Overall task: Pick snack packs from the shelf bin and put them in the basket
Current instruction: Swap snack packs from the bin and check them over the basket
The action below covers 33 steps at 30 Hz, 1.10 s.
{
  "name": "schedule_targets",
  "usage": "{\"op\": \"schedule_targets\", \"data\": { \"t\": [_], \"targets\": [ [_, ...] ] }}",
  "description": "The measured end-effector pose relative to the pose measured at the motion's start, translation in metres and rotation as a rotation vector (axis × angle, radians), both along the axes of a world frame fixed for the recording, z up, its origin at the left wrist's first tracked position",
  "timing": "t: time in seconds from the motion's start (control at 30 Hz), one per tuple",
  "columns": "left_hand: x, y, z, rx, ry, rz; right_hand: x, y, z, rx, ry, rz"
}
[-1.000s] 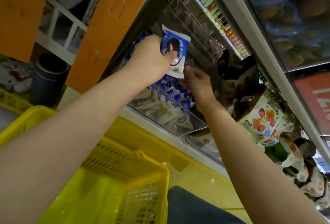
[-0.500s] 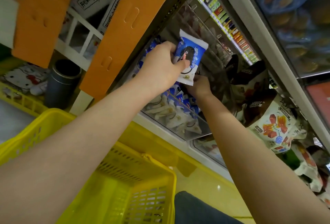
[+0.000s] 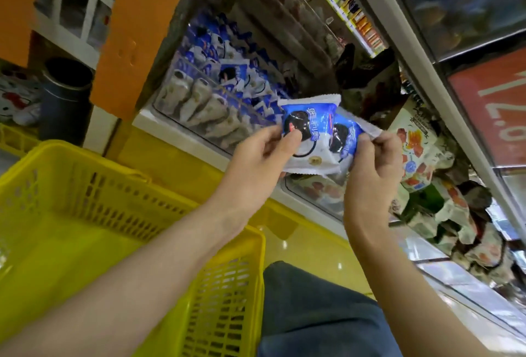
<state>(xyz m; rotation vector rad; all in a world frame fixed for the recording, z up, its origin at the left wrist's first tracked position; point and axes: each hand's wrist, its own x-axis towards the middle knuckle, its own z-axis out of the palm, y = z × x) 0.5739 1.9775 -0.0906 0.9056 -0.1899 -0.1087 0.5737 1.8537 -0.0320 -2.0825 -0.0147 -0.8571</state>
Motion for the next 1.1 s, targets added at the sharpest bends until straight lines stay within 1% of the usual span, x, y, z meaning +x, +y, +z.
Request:
{"op": "schedule_targets", "data": {
  "t": [0.1, 0.2, 0.33, 0.4, 0.47, 0.57, 0.63, 0.67, 0.73, 0.8, 0.83, 0.87, 0.97, 1.03, 1.1],
  "targets": [
    [-0.016, -0.015, -0.016, -0.086, 0.102, -0.115, -0.032, -0.014, -0.023, 0.010, 0.072, 0.021],
    [-0.030, -0.028, -0.035, -0.020, 0.153, -0.192, -0.051, -0.023, -0.048, 0.044, 0.249, 0.012],
    [-0.039, -0.028, -0.056, -0.047, 0.263, -0.319, -0.060, -0.029, -0.066, 0.306, 0.557, 0.042],
    [-0.039, -0.025, -0.064, -0.041, 0.285, -0.341, -0.061, -0.030, -0.070, 0.359, 0.646, 0.075],
    [-0.037, -0.021, -0.069, 0.004, 0.279, -0.337, -0.062, -0.030, -0.069, 0.315, 0.736, 0.143],
    [-0.035, -0.019, -0.076, 0.130, 0.256, -0.346, -0.062, -0.025, -0.067, 0.187, 0.853, 0.237],
    [-0.035, -0.020, -0.079, 0.146, 0.273, -0.345, -0.060, -0.021, -0.065, 0.112, 0.857, 0.212],
    [-0.034, -0.020, -0.081, 0.136, 0.277, -0.339, -0.059, -0.020, -0.064, 0.078, 0.826, 0.196],
    [-0.034, -0.019, -0.083, 0.065, 0.306, -0.319, -0.057, -0.016, -0.061, 0.038, 0.703, 0.191],
    [-0.033, -0.018, -0.081, -0.071, 0.353, -0.293, -0.054, -0.009, -0.053, 0.007, 0.570, 0.210],
    [-0.031, -0.016, -0.080, -0.105, 0.367, -0.265, -0.050, -0.006, -0.048, -0.004, 0.503, 0.216],
    [-0.029, -0.015, -0.079, -0.090, 0.361, -0.214, -0.045, -0.002, -0.042, -0.004, 0.446, 0.211],
    [-0.022, -0.007, -0.076, 0.066, 0.273, -0.047, -0.019, 0.010, -0.022, -0.006, 0.346, 0.130],
    [-0.017, 0.004, -0.072, 0.137, 0.189, 0.046, 0.006, 0.020, -0.011, -0.012, 0.368, 0.084],
    [-0.012, 0.014, -0.068, 0.174, 0.109, 0.108, 0.036, 0.028, -0.004, 0.052, 0.466, 0.043]
  ]
}}
